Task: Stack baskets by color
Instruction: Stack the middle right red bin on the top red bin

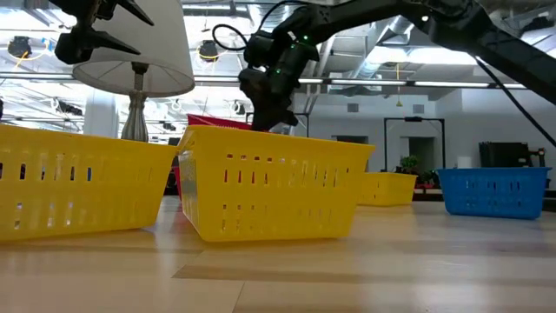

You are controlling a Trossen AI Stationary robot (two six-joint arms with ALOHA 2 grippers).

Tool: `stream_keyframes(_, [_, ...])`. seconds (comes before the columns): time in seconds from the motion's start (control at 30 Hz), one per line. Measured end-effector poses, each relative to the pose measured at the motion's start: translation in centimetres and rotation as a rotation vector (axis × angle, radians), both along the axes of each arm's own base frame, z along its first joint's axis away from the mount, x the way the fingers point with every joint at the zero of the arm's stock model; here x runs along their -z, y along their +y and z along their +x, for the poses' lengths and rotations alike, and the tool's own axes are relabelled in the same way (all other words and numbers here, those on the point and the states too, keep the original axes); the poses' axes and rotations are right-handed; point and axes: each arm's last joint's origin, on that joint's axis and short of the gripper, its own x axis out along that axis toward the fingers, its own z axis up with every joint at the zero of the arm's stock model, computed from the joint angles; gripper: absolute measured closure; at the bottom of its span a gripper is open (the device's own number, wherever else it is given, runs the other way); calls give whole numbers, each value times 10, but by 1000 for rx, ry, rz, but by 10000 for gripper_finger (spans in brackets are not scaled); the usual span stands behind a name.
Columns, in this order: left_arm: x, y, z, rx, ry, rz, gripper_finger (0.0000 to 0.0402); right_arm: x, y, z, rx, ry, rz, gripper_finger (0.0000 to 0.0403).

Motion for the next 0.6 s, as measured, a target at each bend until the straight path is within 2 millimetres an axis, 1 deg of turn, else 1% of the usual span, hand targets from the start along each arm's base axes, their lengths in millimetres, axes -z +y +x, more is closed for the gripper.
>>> stream_keyframes(0.23, [0, 0, 0, 6, 5, 13, 168, 1, 5, -1, 2, 33, 16, 388])
stream_keyframes(0.43, [0, 0, 0, 6, 5, 14, 168, 14, 6, -1, 16, 63, 32, 390])
stream_keyframes(0.6, [0, 0, 0, 6, 6, 14, 168, 13, 7, 0, 22, 52, 35, 379])
